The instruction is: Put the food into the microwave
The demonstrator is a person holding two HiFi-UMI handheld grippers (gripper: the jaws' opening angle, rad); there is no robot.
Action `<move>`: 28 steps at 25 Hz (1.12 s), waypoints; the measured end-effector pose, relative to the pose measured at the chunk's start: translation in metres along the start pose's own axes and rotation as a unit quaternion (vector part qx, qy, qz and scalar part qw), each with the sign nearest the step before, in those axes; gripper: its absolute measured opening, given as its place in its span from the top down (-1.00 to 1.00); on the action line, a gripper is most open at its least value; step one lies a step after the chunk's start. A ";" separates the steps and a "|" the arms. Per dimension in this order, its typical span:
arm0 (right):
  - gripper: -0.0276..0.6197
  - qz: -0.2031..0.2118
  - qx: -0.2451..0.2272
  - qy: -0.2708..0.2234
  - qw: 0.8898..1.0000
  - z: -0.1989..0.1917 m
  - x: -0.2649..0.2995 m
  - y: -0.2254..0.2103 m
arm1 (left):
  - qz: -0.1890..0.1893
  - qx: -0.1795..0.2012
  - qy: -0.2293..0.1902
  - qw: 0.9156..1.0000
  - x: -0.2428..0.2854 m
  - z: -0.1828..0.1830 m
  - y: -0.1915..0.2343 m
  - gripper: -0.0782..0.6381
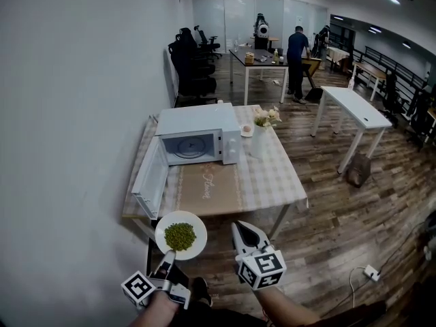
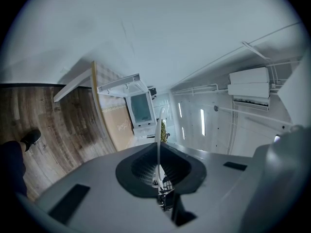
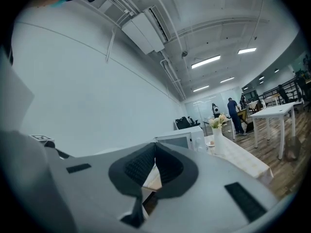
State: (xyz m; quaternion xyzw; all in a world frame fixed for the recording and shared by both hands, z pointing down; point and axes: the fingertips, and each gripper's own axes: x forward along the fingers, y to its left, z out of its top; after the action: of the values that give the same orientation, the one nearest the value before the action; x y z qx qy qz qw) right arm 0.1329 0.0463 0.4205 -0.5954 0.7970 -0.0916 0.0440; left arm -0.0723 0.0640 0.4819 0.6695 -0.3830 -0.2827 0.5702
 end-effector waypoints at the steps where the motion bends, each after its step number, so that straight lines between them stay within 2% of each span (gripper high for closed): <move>1: 0.89 -0.002 -0.001 0.000 1.000 0.001 0.004 -0.002 | -0.001 0.001 0.001 1.000 0.005 0.003 0.000 0.73; 6: 0.89 -0.005 -0.014 0.004 1.000 0.009 0.030 -0.008 | -0.009 0.002 0.005 1.000 0.032 0.020 0.001 0.73; 11: 0.89 -0.009 -0.014 0.009 1.000 0.007 0.065 -0.017 | 0.004 -0.011 0.011 1.000 0.061 0.035 0.010 0.73; 17: 0.89 0.002 -0.025 0.017 1.000 0.005 0.111 -0.013 | 0.002 -0.014 0.016 1.000 0.099 0.063 0.014 0.73; 28: 0.89 -0.033 -0.032 0.041 0.998 0.015 0.171 -0.023 | -0.022 -0.041 0.022 0.999 0.162 0.103 0.012 0.73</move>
State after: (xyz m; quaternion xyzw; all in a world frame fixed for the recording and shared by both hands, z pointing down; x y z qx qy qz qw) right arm 0.1080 -0.1246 0.4173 -0.6178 0.7809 -0.0915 -0.0111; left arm -0.0696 -0.1285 0.4840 0.6599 -0.3440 -0.2961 0.5988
